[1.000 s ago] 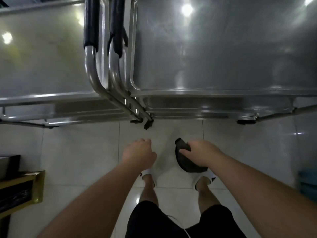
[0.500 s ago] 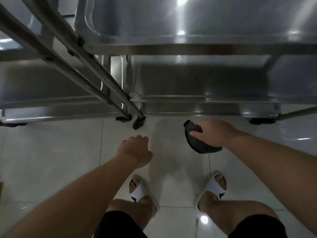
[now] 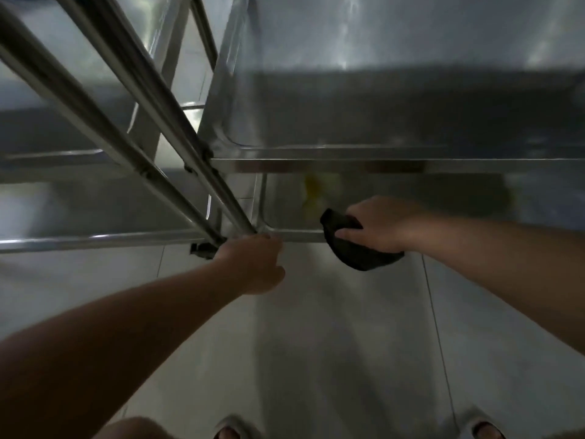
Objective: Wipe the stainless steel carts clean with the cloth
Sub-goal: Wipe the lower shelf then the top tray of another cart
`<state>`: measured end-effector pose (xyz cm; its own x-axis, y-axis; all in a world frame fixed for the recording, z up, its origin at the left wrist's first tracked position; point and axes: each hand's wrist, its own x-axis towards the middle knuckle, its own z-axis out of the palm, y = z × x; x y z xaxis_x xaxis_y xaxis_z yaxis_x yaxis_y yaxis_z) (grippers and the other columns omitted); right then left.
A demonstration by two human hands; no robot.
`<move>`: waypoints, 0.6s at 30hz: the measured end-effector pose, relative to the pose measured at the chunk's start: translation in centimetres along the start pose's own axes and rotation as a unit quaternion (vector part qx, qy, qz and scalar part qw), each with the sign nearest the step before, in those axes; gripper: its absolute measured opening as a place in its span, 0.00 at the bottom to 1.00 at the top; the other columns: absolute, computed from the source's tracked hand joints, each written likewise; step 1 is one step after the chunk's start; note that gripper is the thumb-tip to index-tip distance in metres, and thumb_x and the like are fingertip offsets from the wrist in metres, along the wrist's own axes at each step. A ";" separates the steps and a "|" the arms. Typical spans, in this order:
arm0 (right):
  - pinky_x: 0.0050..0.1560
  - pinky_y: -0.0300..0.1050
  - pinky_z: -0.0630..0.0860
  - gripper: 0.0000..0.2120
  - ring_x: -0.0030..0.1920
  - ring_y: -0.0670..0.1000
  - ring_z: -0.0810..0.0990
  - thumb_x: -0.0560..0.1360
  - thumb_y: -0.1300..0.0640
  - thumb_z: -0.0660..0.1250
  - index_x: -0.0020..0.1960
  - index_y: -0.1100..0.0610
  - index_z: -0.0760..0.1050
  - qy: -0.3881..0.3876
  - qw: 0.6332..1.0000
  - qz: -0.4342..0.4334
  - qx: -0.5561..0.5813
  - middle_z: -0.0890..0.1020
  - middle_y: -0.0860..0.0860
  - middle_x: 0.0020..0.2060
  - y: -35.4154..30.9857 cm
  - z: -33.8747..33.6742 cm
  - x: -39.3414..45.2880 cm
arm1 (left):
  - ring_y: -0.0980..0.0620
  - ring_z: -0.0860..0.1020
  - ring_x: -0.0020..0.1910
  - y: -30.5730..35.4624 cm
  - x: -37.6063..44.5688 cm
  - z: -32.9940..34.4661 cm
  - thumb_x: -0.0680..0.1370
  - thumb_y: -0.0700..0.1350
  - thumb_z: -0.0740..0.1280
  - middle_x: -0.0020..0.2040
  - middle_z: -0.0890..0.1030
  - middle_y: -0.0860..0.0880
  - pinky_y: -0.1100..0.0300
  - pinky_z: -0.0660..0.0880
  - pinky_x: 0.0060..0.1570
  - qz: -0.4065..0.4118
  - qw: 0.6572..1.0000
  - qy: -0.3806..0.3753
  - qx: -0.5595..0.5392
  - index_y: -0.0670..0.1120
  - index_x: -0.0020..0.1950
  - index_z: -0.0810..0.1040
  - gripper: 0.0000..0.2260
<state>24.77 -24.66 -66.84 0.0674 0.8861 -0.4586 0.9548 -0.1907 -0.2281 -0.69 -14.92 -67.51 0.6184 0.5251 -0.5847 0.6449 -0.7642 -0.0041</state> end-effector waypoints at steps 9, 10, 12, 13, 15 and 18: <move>0.40 0.52 0.72 0.21 0.35 0.53 0.76 0.80 0.34 0.62 0.38 0.48 0.68 0.185 0.980 -0.041 0.062 0.75 0.50 0.34 0.2 2.9 9.0 | 0.39 0.78 0.69 -2.9 3.3 3.7 0.82 0.58 0.62 0.71 0.78 0.45 0.42 0.79 0.65 -0.010 0.998 0.046 -0.029 0.52 0.71 0.75 0.20; 0.38 0.51 0.71 0.22 0.35 0.52 0.75 0.80 0.33 0.61 0.38 0.48 0.67 0.194 0.978 -0.033 0.066 0.75 0.50 0.34 0.0 2.9 9.5 | 0.38 0.76 0.71 -3.3 3.0 4.1 0.83 0.58 0.62 0.73 0.76 0.44 0.42 0.78 0.66 -0.011 0.999 0.036 -0.025 0.51 0.71 0.75 0.19; 0.35 0.47 0.65 0.23 0.35 0.50 0.74 0.79 0.31 0.59 0.39 0.49 0.68 0.201 0.977 -0.017 0.061 0.75 0.49 0.35 -0.5 2.8 10.5 | 0.39 0.76 0.70 -4.3 2.8 5.0 0.82 0.58 0.61 0.75 0.75 0.44 0.42 0.78 0.66 -0.018 0.999 0.014 -0.028 0.52 0.70 0.76 0.19; 0.35 0.46 0.63 0.23 0.35 0.49 0.73 0.79 0.30 0.58 0.41 0.49 0.69 0.203 0.977 -0.013 0.058 0.75 0.49 0.36 -0.8 2.8 11.0 | 0.40 0.78 0.69 -4.9 2.9 5.5 0.82 0.58 0.61 0.74 0.76 0.46 0.43 0.79 0.65 -0.022 0.999 0.013 -0.042 0.53 0.71 0.76 0.19; 0.35 0.46 0.62 0.22 0.37 0.49 0.71 0.80 0.31 0.58 0.44 0.50 0.70 0.216 0.974 -0.008 0.061 0.73 0.47 0.37 -1.7 3.0 12.0 | 0.45 0.82 0.62 -6.1 3.3 6.2 0.83 0.58 0.62 0.67 0.80 0.48 0.54 0.81 0.58 -0.049 0.993 0.018 -0.106 0.53 0.70 0.78 0.18; 0.39 0.48 0.65 0.20 0.39 0.52 0.72 0.82 0.34 0.58 0.45 0.49 0.68 0.272 0.958 0.008 0.088 0.71 0.46 0.36 -4.2 3.5 13.6 | 0.54 0.83 0.46 -7.5 4.3 6.5 0.82 0.60 0.68 0.48 0.84 0.52 0.64 0.79 0.42 -0.112 0.944 0.037 -0.307 0.52 0.58 0.82 0.14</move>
<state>20.66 -13.24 -75.14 0.2677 0.9626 0.0414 0.8919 -0.2313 -0.3886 -5.83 -9.35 -75.28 0.4508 0.6898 -0.5665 0.8879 -0.2813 0.3640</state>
